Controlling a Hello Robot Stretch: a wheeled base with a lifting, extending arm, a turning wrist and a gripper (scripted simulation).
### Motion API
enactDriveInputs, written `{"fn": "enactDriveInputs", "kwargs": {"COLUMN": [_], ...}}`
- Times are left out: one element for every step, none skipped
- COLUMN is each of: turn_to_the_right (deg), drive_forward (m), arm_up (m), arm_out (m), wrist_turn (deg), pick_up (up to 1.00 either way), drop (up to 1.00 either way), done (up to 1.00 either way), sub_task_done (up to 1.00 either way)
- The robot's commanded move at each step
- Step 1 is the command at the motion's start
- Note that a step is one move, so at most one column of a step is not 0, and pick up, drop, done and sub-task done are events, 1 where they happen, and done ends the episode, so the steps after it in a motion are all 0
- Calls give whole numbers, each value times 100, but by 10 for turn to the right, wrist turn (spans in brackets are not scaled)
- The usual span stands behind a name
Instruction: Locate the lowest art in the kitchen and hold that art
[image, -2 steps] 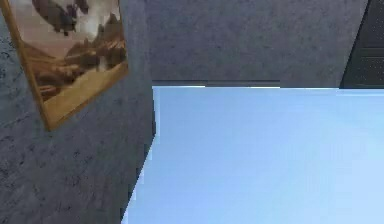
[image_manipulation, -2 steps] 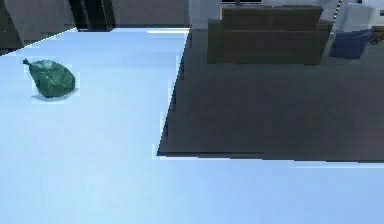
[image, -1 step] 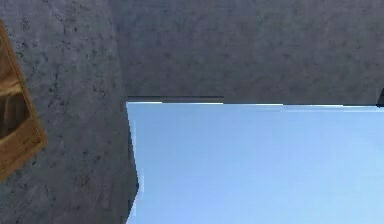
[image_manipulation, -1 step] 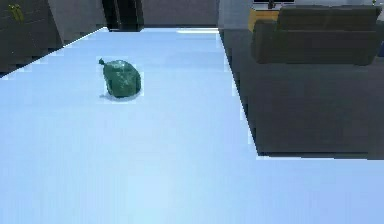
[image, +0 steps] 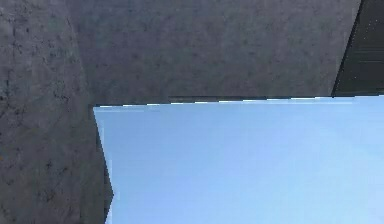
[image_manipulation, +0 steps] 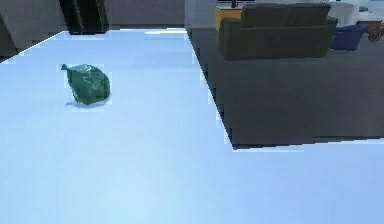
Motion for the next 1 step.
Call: {"fn": "enactDriveInputs", "kwargs": {"turn_to_the_right": [0], "drive_forward": [30], "arm_up": [0], "arm_out": [0], "wrist_turn": [0], "pick_up": [0], "drop": [0], "done": [0], "sub_task_done": [0]}}
